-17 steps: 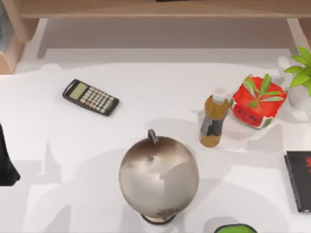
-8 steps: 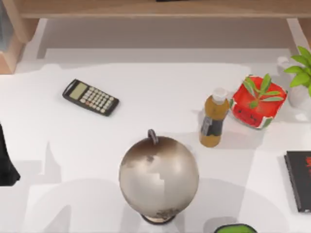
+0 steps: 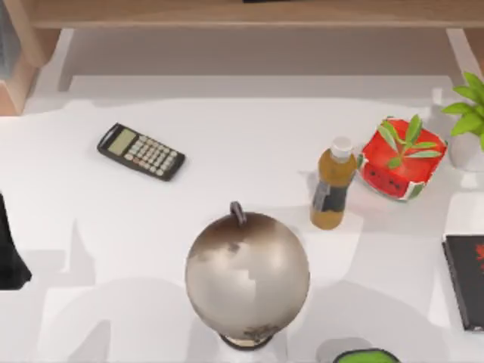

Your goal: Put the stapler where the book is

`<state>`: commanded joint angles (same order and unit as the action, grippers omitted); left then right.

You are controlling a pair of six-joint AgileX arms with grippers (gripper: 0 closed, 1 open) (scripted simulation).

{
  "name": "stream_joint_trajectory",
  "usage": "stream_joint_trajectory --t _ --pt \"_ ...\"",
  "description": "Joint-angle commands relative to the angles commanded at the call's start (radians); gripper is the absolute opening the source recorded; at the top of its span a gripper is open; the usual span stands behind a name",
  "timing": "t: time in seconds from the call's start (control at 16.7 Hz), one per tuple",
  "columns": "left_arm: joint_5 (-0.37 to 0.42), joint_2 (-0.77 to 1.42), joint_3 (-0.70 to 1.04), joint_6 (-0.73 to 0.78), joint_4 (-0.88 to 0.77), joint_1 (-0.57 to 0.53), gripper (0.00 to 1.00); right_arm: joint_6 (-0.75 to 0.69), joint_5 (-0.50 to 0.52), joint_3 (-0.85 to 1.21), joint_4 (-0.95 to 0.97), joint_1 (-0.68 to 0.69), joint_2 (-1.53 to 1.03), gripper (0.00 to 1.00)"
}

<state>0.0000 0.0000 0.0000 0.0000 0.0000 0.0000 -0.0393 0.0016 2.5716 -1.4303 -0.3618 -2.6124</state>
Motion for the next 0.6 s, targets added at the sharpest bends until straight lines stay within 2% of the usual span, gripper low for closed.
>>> stream_joint_trajectory --t 0.6 --pt "0.0 0.0 0.0 0.0 0.0 0.0 1.0 -0.007 -0.001 -0.068 0.056 -0.007 0.011 1.0"
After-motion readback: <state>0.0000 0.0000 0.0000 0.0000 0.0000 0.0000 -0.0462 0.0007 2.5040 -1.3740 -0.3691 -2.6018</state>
